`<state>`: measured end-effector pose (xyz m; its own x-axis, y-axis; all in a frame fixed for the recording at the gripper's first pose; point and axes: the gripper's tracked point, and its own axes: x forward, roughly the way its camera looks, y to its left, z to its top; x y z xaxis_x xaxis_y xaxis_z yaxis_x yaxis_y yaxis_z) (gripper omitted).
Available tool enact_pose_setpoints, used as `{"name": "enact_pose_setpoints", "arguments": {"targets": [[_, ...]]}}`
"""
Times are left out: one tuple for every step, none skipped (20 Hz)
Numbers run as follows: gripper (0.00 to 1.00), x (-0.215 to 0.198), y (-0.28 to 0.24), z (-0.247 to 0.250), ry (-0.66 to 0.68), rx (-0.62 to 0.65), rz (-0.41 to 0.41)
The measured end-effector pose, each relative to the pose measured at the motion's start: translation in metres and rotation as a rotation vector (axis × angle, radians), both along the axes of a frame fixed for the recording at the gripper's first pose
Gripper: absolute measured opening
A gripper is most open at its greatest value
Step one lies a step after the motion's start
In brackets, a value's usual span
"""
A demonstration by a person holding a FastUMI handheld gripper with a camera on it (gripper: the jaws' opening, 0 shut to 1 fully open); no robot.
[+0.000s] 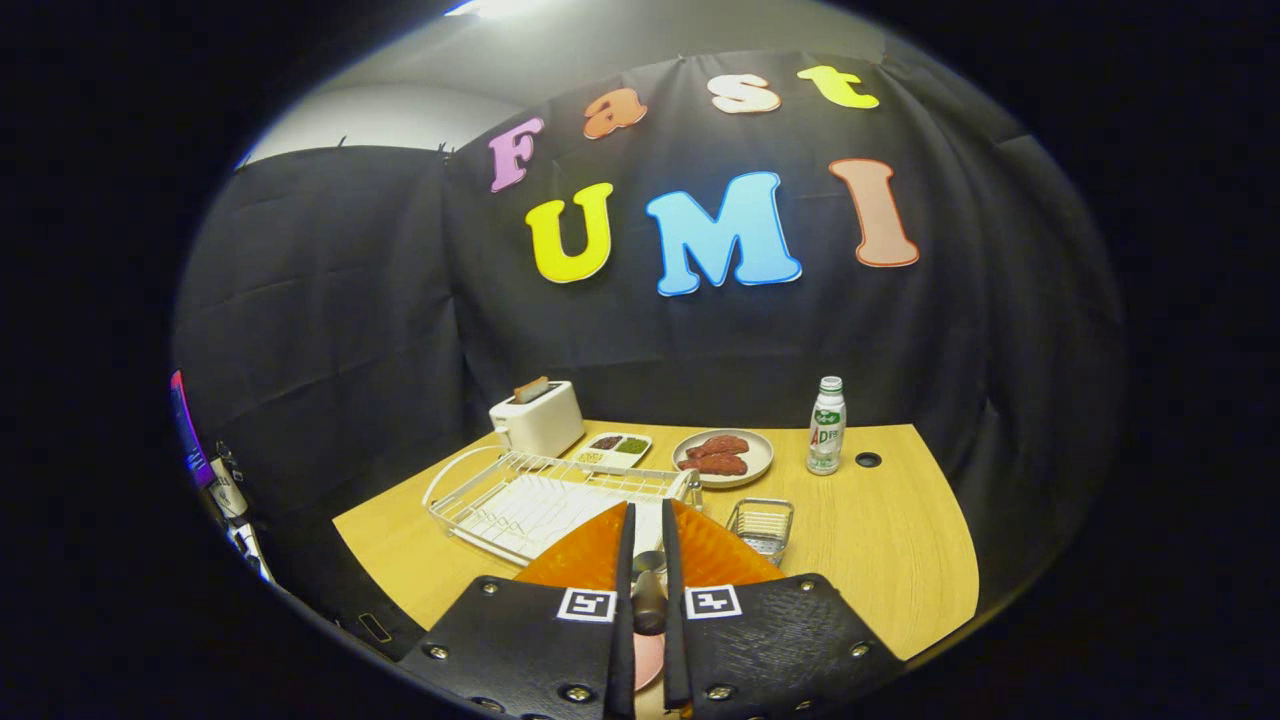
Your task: Take the plate from the dish rack, then take the spoon from the basket and place it into the plate.
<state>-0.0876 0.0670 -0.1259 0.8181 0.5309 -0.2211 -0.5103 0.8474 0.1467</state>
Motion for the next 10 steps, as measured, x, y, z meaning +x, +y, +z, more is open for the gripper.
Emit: {"name": "enact_pose_setpoints", "arguments": {"targets": [[0.11, -0.004, 0.006, -0.005, 0.014, 0.002, 0.013], [0.11, -0.008, 0.01, -0.01, 0.024, 0.005, 0.023], [0.11, -0.011, 0.016, -0.014, 0.033, 0.003, 0.037], [0.11, -0.015, 0.02, -0.02, 0.04, -0.002, 0.052], [0.11, -0.017, 0.025, -0.026, 0.053, -0.006, 0.067], [0.11, -0.021, 0.033, -0.035, 0.071, -0.008, 0.091], [0.11, -0.025, 0.041, -0.045, 0.091, -0.012, 0.117], [0.11, -0.028, 0.047, -0.054, 0.111, -0.019, 0.136], [0.11, -0.03, 0.052, -0.062, 0.129, -0.026, 0.158], [0.11, -0.034, 0.059, -0.07, 0.14, -0.036, 0.178]]}}
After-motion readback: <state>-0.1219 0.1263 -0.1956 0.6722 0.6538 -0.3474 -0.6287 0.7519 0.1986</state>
